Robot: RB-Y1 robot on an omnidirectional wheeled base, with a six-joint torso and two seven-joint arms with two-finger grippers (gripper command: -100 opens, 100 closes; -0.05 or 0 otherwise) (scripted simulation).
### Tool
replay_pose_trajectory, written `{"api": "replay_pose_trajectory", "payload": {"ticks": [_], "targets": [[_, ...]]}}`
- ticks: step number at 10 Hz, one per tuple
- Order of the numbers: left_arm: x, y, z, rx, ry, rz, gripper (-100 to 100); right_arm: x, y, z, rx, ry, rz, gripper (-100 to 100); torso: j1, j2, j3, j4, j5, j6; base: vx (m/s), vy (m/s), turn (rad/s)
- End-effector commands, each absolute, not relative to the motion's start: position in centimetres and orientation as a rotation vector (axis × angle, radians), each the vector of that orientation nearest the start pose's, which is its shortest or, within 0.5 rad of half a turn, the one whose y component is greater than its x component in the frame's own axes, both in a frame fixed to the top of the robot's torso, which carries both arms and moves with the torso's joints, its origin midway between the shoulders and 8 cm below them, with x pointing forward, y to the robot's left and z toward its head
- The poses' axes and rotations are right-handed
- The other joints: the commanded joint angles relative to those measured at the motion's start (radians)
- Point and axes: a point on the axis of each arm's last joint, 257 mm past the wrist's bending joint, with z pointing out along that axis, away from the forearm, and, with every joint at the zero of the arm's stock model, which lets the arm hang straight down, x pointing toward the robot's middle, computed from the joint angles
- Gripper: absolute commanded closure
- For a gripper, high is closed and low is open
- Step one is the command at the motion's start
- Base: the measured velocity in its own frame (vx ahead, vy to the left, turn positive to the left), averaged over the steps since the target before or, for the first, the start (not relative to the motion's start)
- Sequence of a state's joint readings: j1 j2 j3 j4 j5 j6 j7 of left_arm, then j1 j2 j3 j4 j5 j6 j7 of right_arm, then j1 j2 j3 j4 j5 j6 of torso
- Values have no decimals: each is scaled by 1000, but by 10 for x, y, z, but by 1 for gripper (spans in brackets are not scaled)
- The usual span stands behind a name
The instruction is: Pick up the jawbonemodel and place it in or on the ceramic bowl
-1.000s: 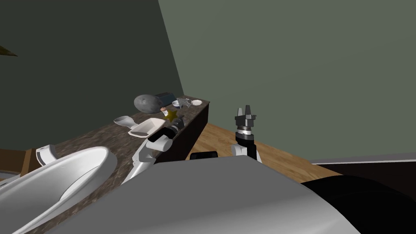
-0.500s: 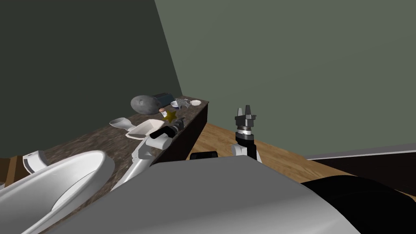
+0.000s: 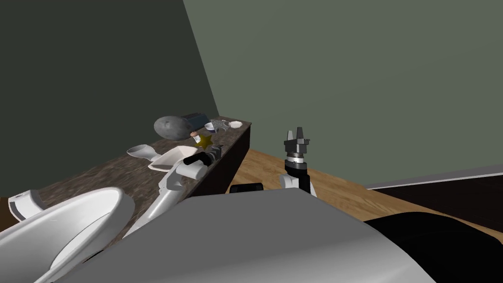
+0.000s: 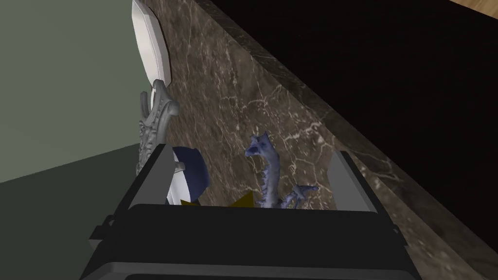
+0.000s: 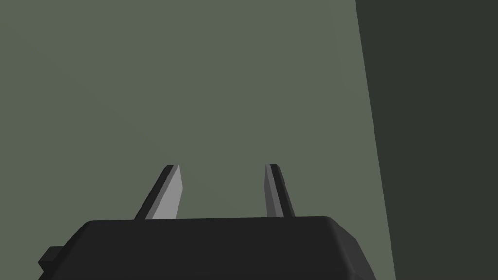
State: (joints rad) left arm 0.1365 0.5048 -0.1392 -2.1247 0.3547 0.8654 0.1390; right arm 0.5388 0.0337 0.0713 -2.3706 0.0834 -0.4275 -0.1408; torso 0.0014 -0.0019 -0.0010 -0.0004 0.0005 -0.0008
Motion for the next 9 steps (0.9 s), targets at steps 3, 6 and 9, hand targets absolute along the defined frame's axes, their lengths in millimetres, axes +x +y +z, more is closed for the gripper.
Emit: {"api": "replay_pose_trajectory", "payload": {"ticks": [3,6,9], "targets": [[445,252,-272,-1459,1892,-853,-100,339,-255,39,709,604,1429,0,0,0,0,0,0,0,18,21,-48],[441,262,-281,-1475,1928,-785,-100,339,-255,39,709,604,1429,0,0,-1,0,0,0,0,20,16,-33],[435,279,-292,-1490,1976,-673,-100,339,-255,39,709,604,1429,0,0,-1,-1,0,0,0,27,22,-46]]}}
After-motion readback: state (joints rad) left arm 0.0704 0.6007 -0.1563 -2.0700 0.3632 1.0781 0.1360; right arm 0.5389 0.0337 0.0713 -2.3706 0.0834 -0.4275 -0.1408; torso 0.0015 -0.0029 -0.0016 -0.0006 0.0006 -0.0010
